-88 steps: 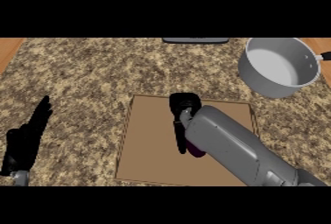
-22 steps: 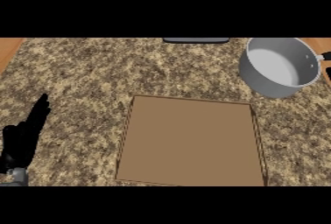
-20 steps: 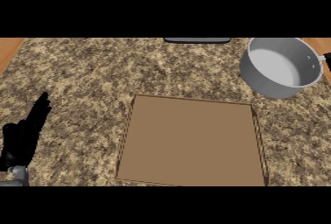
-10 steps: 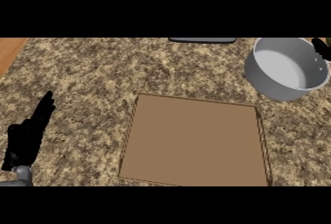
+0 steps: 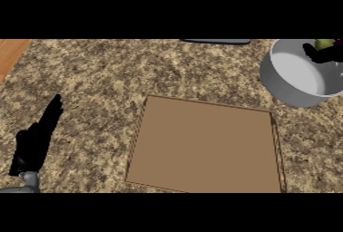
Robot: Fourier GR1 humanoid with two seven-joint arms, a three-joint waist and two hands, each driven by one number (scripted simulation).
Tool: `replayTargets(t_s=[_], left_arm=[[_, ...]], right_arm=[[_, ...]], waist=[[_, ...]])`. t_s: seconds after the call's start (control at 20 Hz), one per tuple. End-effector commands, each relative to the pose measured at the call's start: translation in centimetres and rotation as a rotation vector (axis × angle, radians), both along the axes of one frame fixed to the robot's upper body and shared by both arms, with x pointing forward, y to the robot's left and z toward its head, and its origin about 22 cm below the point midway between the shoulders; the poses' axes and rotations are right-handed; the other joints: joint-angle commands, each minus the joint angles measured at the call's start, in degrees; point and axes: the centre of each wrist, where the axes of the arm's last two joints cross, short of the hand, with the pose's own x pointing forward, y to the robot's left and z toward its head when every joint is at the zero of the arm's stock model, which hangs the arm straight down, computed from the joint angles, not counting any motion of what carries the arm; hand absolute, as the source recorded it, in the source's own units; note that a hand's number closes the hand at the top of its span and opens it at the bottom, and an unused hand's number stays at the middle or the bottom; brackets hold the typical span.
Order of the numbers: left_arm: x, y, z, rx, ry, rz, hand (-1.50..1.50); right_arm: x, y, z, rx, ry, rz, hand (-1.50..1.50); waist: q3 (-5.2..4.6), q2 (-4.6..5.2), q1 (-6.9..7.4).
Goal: Pick the eggplant from the tray and place it in the pot
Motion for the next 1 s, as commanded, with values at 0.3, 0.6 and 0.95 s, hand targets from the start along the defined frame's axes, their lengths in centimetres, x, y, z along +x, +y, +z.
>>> replayTargets(t_s=[0.3,0.6,0.95], left_arm=[[1.5,-0.1,0.6,-0.005,-0.006,-0.018,0.0],[0.9,1.4,1.9,0.001,-0.029,0.001,0.0],[0.7,1.3,0.2,-0.015,0.004,0.006,0.0]], right_arm=[[1.6,1.8,-1.0,0.183,0.159,0.062,-1.5],[1.0,0.6,-2.2,0.328,0.062,0.107,-1.5],[1.4,-0.1,1.3,0.748,-0.029,0.181,-1.5]], waist=[[0.05,0.38,0.35],[0.14,0.25,0.31],[0.04,-0.06,-0.55]])
